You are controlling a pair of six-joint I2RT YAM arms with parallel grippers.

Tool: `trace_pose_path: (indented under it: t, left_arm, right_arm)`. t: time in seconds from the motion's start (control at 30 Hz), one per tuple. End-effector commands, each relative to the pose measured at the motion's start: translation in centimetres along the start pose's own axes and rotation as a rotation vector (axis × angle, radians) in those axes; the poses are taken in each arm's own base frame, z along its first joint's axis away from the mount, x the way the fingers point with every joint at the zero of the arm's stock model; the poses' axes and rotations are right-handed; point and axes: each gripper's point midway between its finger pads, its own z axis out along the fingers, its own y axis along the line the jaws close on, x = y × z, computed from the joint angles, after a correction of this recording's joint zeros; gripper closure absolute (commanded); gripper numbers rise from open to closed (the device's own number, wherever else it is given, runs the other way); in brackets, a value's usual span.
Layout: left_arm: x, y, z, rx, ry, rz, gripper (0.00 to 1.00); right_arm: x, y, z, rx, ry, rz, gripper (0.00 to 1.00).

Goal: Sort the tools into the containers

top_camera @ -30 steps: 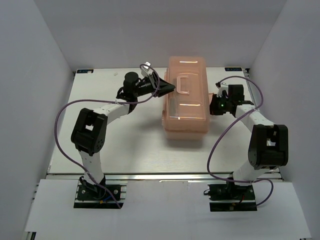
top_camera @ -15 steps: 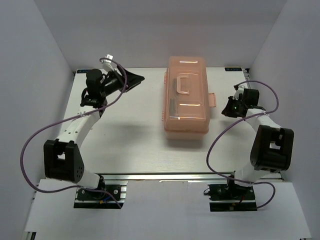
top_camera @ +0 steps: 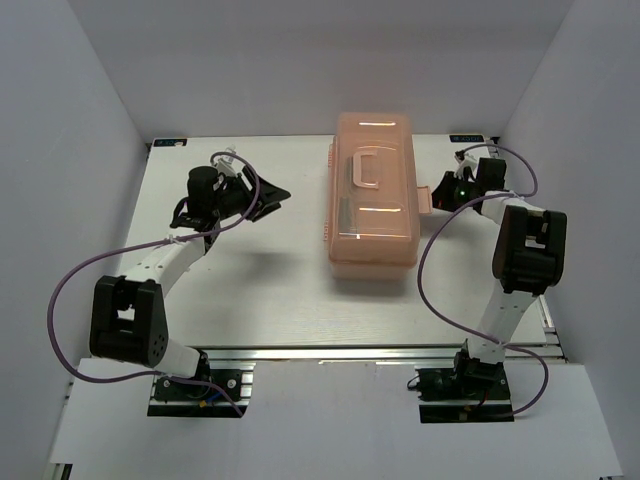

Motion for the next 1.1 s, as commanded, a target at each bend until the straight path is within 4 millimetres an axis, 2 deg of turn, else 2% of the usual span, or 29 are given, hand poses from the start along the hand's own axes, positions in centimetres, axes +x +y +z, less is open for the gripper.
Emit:
trace_pose_path:
  t: [0.0, 0.13, 0.3, 0.43, 0.57, 0.8, 1.0, 1.07]
  left_arm:
    - [-0.5, -1.4, -0.6, 0.017, -0.026, 0.039, 0.34]
    - [0.3, -0.9, 0.1, 0.010, -0.007, 0.028, 0.34]
    - [1.4, -0.8, 1.8, 0.018, 0.043, 0.030, 0.34]
    - [1.9, -0.5, 3.4, 0.016, 0.087, 0.029, 0.34]
    - [2.2, -1.1, 4.2, 0.032, 0.105, 0.041, 0.34]
    - [2.4, -1.7, 5.0, 0.040, 0.124, 0.054, 0.34]
    - [2.6, -1.9, 5.4, 0.047, 0.132, 0.055, 0.33]
    - [2.6, -2.2, 5.5, 0.054, 0.134, 0.059, 0.33]
  right_arm:
    - [-4.8, 4.0, -1.6, -0.130, -0.124, -0.076, 1.00]
    - [-4.9, 6.1, -2.7, -0.196, -0.141, -0.057, 1.00]
    - [-4.0, 8.0, -2.7, -0.240, -0.119, -0.027, 1.00]
    - [-4.0, 9.8, -2.8, -0.257, -0.123, -0.060, 1.00]
    - [-3.4, 9.7, -2.0, -0.234, -0.105, -0.063, 1.00]
    - [-1.1, 7.4, 0.3, -0.149, -0.021, -0.077, 1.00]
    - [1.2, 9.0, 1.1, -0.339, 0.058, -0.079, 1.00]
    - [1.1, 9.6, 1.2, -0.401, 0.063, -0.082, 1.00]
